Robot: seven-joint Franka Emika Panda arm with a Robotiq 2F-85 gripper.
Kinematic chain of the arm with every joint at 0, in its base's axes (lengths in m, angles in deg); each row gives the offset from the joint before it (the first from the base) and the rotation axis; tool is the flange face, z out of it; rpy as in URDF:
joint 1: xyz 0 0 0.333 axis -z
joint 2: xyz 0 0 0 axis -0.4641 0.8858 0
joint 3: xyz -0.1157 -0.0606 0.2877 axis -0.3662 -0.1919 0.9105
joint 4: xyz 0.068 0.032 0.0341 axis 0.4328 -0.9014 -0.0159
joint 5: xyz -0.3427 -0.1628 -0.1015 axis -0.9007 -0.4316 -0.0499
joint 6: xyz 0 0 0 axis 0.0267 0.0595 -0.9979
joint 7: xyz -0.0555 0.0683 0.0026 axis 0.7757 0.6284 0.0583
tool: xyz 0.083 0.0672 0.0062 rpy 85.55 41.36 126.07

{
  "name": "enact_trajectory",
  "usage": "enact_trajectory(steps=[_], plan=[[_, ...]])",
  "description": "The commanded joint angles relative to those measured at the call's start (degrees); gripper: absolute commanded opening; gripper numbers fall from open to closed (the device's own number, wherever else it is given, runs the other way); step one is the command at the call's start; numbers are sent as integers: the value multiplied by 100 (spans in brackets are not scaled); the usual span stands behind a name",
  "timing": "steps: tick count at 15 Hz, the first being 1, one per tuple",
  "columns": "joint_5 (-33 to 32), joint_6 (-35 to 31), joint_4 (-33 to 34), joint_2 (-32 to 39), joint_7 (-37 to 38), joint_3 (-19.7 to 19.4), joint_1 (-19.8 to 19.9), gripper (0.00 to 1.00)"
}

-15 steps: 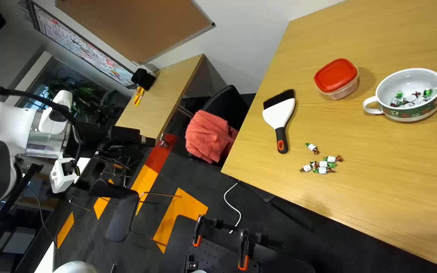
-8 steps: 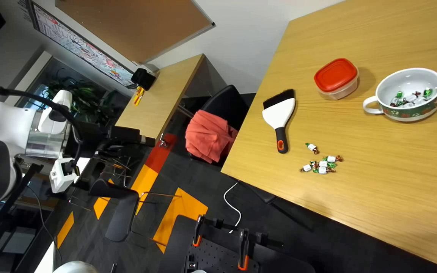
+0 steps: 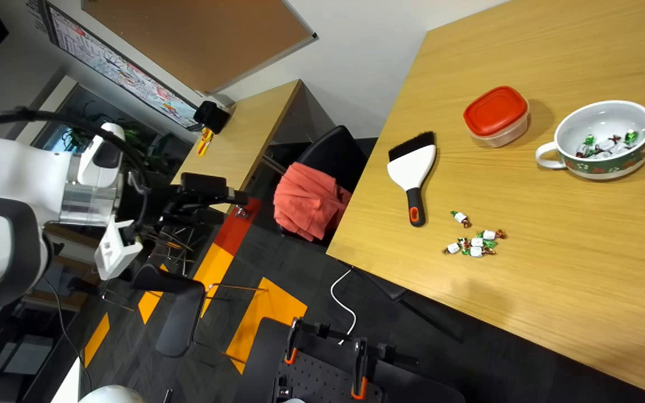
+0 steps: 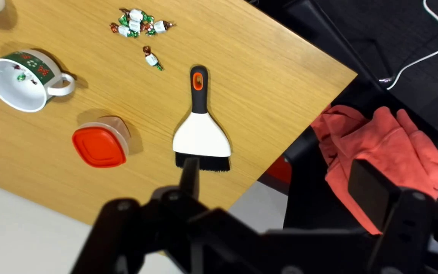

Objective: Pick up a piece of candy from the table and put it in the mug cup.

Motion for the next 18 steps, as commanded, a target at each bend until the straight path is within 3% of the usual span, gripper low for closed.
enact_trajectory(steps=[1, 5, 8, 9, 10, 16, 18], plan=[[-196, -532, 35, 766, -812, -589, -1, 100], [-205, -964, 110, 1654, -1764, -1257, 22, 100], [-191, -1332, 242, 2283, -2291, -1522, 243, 100], [-265, -1464, 288, 2481, -2314, -1501, 395, 100], [17, -1250, 67, 2030, -2251, -1365, 347, 100], [58, -1291, 78, 2129, -2291, -1282, 421, 100], [58, -1583, 175, 2434, -2277, -1329, 401, 100]])
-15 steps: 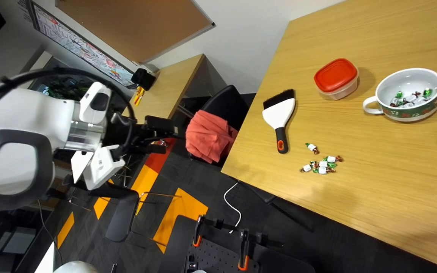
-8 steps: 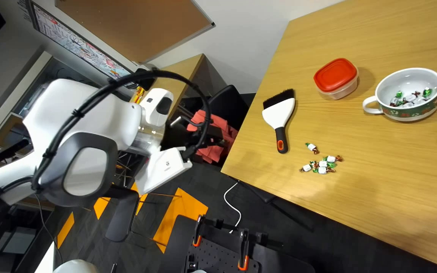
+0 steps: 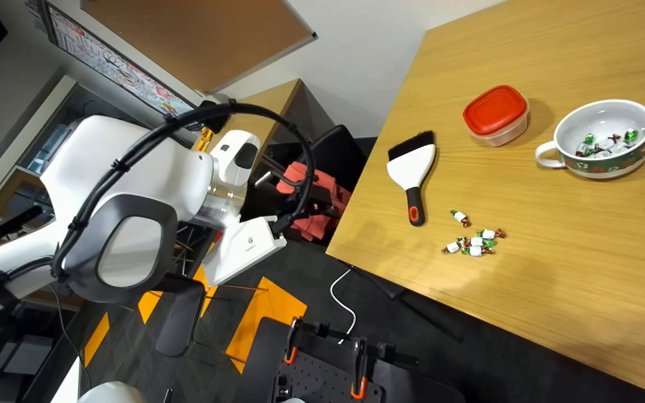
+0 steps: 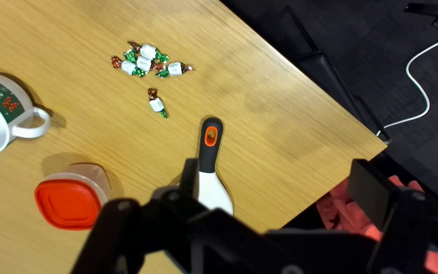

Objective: Pick up a piece of candy from the table and put it in the mug cup.

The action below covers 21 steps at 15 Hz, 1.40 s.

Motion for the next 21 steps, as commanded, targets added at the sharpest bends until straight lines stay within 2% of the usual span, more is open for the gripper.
enact_trajectory(steps=[1, 7, 11, 12, 13, 17, 19, 20, 21], plan=[[116, -402, 145, 483, -58, 109, 137, 100], [209, -1766, 486, 2142, -354, -42, 60, 100], [896, -2311, 948, 3348, -1126, 19, 154, 100], [1133, -2350, 1101, 3602, -1371, 131, 262, 100], [1430, -2382, 1296, 3895, -1662, -70, 74, 100], [2784, -2152, 2142, 4794, -3015, 403, 579, 100], [2952, -1983, 2323, 4886, -3287, 480, 750, 100], [2758, -2209, 2018, 4725, -2978, 348, 537, 100], [2804, -2181, 2146, 4854, -3067, 389, 619, 100]])
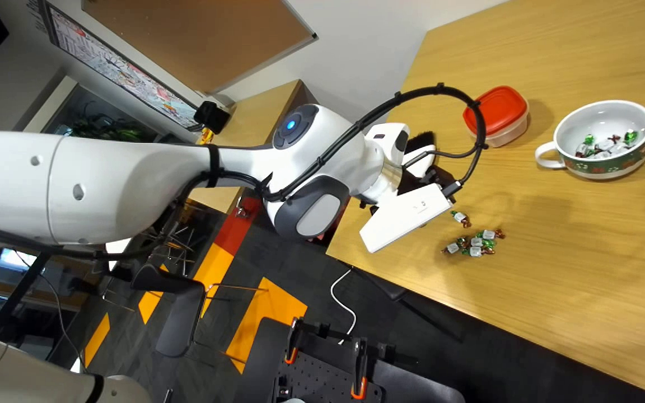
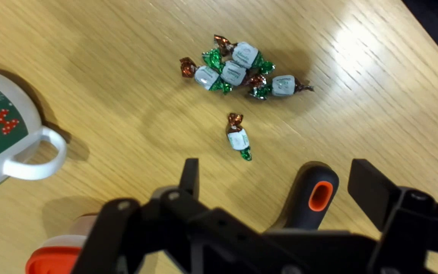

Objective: Pick up a piece of candy from the table and put it in the mug cup.

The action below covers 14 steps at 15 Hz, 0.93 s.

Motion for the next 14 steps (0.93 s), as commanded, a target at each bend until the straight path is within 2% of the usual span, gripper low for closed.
enact_trajectory(steps=[1, 2, 5, 9, 14], plan=[[0, 6, 65, 64, -16, 9, 38, 100], [-416, -28, 63, 18, 274, 444, 533, 100], [-413, -24, 70, 18, 257, 452, 535, 100], [-427, -152, 331, 390, 257, 1030, 1005, 100], [-532, -299, 736, 1012, 514, 1365, 1253, 100]])
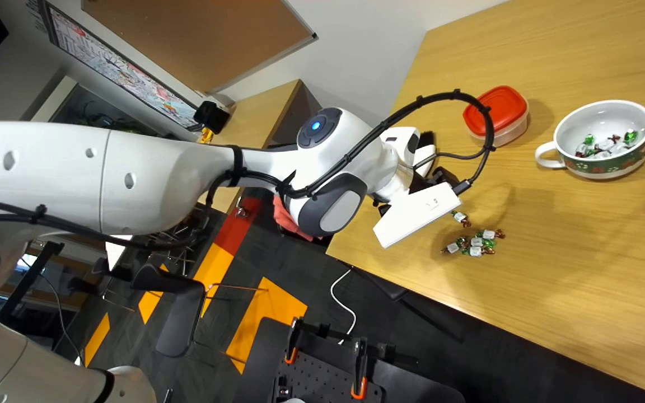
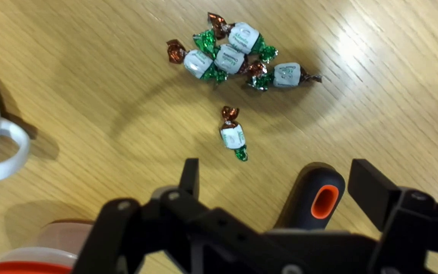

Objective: Pick up a piece of candy from the table and put it in the mug cup.

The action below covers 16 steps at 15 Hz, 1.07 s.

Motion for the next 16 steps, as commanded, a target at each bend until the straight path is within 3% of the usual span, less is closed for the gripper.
enact_trajectory(steps=[1, 9, 15, 16], plan=[[-238, -195, 423, 557, 436, 218, 175, 100], [-1160, -703, 1001, 1472, 1846, 143, 34, 100], [-1677, -660, 1355, 1853, 2476, 199, 127, 100], [-1731, -653, 1397, 1895, 2528, 213, 143, 75]])
